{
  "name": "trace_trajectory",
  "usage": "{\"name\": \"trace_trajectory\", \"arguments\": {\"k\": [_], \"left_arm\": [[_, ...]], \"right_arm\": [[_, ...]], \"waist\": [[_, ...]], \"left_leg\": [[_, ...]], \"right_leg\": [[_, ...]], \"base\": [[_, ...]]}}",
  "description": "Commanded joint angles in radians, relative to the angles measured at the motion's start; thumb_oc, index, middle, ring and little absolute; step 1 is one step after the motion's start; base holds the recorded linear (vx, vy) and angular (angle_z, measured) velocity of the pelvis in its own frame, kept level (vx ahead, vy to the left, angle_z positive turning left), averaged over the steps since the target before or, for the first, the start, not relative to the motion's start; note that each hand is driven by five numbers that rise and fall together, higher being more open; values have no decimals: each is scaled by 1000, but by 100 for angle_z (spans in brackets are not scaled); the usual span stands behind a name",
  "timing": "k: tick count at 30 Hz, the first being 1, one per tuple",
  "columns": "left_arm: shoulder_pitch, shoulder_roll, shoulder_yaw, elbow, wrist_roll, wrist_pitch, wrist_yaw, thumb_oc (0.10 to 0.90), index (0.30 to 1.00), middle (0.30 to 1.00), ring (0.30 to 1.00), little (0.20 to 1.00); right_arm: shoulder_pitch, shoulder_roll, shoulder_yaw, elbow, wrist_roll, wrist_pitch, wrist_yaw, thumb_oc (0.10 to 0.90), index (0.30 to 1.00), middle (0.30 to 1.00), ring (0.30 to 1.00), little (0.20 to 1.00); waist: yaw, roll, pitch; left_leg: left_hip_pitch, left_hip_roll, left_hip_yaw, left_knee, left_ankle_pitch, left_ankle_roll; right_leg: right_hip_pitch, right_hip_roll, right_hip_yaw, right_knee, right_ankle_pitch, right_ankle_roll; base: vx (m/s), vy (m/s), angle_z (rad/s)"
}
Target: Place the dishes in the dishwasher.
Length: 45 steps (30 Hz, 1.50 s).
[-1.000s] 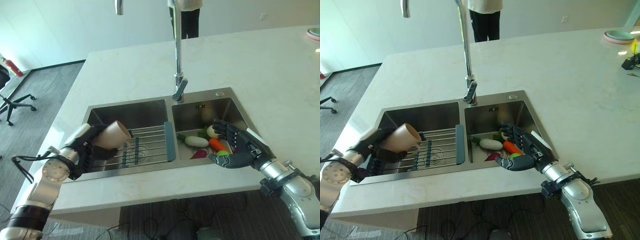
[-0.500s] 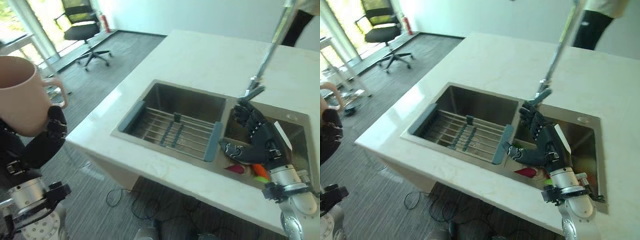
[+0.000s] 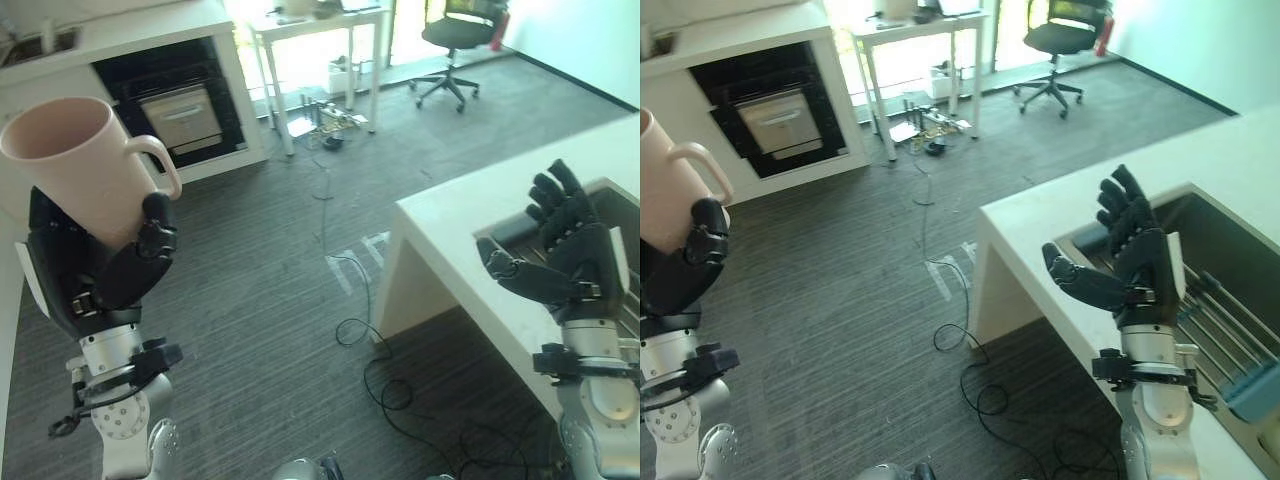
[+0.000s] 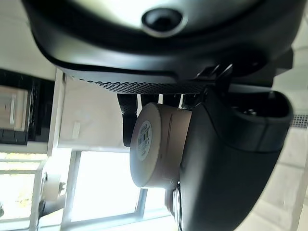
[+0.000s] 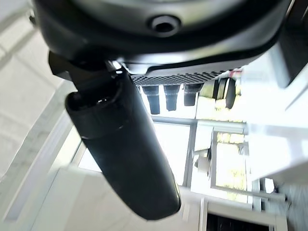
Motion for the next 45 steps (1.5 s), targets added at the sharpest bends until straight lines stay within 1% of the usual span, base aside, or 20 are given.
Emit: {"name": "trace_trajectory", "arguments": {"k": [1, 2, 3, 5, 6, 9, 14, 22, 23, 28, 29, 31, 32, 33, 35, 37, 38, 40, 42, 45], "left_arm": [[-87, 85, 75, -159, 15, -40, -33, 400, 300, 300, 300, 300], [-98, 89, 64, -157, 28, -29, -21, 400, 300, 300, 300, 300], [-113, 98, 45, -149, 39, -24, -13, 400, 300, 300, 300, 300], [-140, 111, 6, -129, 43, -17, -4, 400, 300, 300, 300, 300], [-142, 105, -7, -127, 33, -13, -8, 400, 300, 300, 300, 300], [-125, 92, -13, -137, 56, -14, 17, 400, 300, 300, 300, 300], [-74, 71, 4, -166, 50, -25, 50, 400, 300, 300, 300, 300], [-58, 73, 16, -171, 77, -19, 95, 400, 300, 300, 300, 300], [-131, 100, -67, -107, 84, 7, 30, 400, 300, 300, 300, 300], [-133, 88, -92, -89, 107, -4, 65, 400, 300, 300, 300, 300], [-122, 85, -83, -94, 100, -1, 65, 400, 300, 300, 300, 300], [-94, 77, -70, -102, 79, -5, 57, 400, 300, 300, 300, 300], [-86, 72, -73, -109, 69, -1, 47, 400, 300, 300, 300, 300], [-82, 68, -73, -109, 65, -2, 39, 400, 300, 300, 300, 300], [-76, 58, -75, -105, 87, -10, 23, 400, 300, 300, 300, 300], [-67, 63, -66, -100, 96, -7, 30, 400, 300, 300, 300, 300], [-62, 67, -63, -90, 86, -3, 41, 400, 300, 300, 300, 300], [-41, 85, -50, -72, 79, -17, 61, 400, 300, 300, 300, 300], [-27, 85, -43, -70, 69, -32, 56, 400, 300, 300, 300, 300], [-13, 76, -41, -73, 77, -56, 58, 400, 300, 300, 300, 300]], "right_arm": [[-63, -44, -39, -93, -27, -105, -15, 800, 900, 900, 900, 900], [-67, -44, -33, -93, -23, -102, -13, 800, 900, 900, 900, 900], [-64, -48, -33, -91, -19, -104, -21, 800, 900, 900, 900, 900], [-35, -67, -61, -87, 6, -116, -9, 800, 900, 900, 900, 900], [-23, -76, -78, -87, 16, -119, -2, 800, 900, 900, 900, 900], [-11, -87, -87, -84, 48, -134, 40, 800, 900, 900, 900, 900], [-25, -87, -41, -96, 28, -138, 40, 800, 900, 900, 900, 900], [-51, -96, 1, -88, 24, -125, 54, 800, 900, 900, 900, 900], [-24, -86, -5, -67, 77, -128, 153, 800, 900, 900, 900, 900], [-68, -96, 24, -41, 62, -117, 110, 800, 900, 900, 900, 900], [-62, -99, 19, -48, 76, -112, 119, 800, 900, 900, 900, 900], [-40, -123, 2, -64, 88, -121, 145, 800, 900, 900, 900, 900], [-32, -129, -1, -64, 91, -124, 145, 800, 900, 900, 900, 900], [-30, -129, -2, -59, 89, -125, 146, 800, 900, 900, 900, 900], [-32, -123, -1, -49, 76, -122, 147, 800, 900, 900, 900, 900], [-46, -119, 0, -47, 77, -114, 149, 800, 900, 900, 900, 900], [-52, -112, 4, -46, 70, -115, 158, 800, 900, 900, 900, 900], [-36, -121, -2, -55, 74, -124, 179, 800, 900, 900, 900, 900], [-17, -130, -14, -61, 88, -130, 185, 800, 900, 900, 900, 900], [0, -140, -28, -58, 115, -138, 191, 800, 900, 900, 900, 900]], "waist": [[-32, 19, -41], [-38, 19, -41], [-57, 18, -43], [-105, 3, -62], [-115, -7, -72], [-113, -23, -87], [-79, -19, -80], [-65, 0, -88], [-143, 1, -37], [-133, -6, -65], [-130, -9, -66], [-117, -44, -57], [-104, -70, -38], [-98, -75, -27], [-99, -68, -11], [-98, -55, -5], [-98, -28, -2], [-97, 12, -12], [-93, 17, -18], [-92, 16, -34]], "left_leg": [[91, 121, -90, -6, -112, -144], [84, 113, -120, -6, -111, -138], [71, 100, -166, -6, -108, -131], [17, 70, -269, -6, -67, -118], [3, 52, -307, -6, -56, -121], [-13, 29, -337, -6, -51, -128], [-25, 35, -371, -6, -44, -144], [-48, 57, -366, -6, -34, -166], [1, 52, -287, -6, -59, -132], [-2, 43, -286, -6, -44, -137], [4, 42, -283, -6, -34, -143], [41, 23, -238, -6, 89, -173], [-1, 23, -228, 119, 155, -195], [-33, 31, -236, 182, 173, -202], [-95, 73, -237, 213, 184, -206], [-71, 102, -186, 11, 174, -193], [-108, 134, -194, -6, 126, -191], [-195, 184, -252, -6, 139, -215], [-221, 195, -268, -6, 176, -226], [-218, 189, -240, -6, 123, -205]], "right_leg": [[14, 130, 3, -144, -1, 56], [9, 152, 45, -144, -21, 51], [-9, 203, 138, -144, -68, 40], [-39, 357, 344, -144, -198, -3], [-47, 396, 408, -144, -219, -17], [-62, 428, 461, -144, -237, -28], [-54, 436, 448, -144, -250, -36], [-75, 430, 427, -144, -257, -38], [-64, 452, 393, -144, -207, -14], [-60, 480, 434, -144, -232, -43], [-57, 482, 439, -144, -236, -48], [-43, 456, 451, -144, -247, -70], [-28, 436, 450, -144, -254, -90], [-21, 434, 448, -144, -254, -97], [-12, 444, 439, -144, -254, -103], [-1, 446, 442, -144, -270, -87], [8, 465, 444, -144, -283, -77], [36, 502, 458, -144, -311, -71], [59, 513, 463, -144, -332, -76], [91, 491, 445, -144, -347, -61]], "base": [[67, 295, 46], [70, 219, 41], [1, 105, 72], [55, 55, 135], [116, 44, 187], [68, -22, 207], [22, -141, 27], [-11, -95, 7], [14, -62, 4], [89, -107, 1], [168, -161, -13], [165, -215, -27], [71, -174, -31], [45, -142, -18], [119, -34, 5], [243, 117, 17], [208, 197, 21], [336, 262, 3], [316, 210, -26], [378, 281, -25]]}}
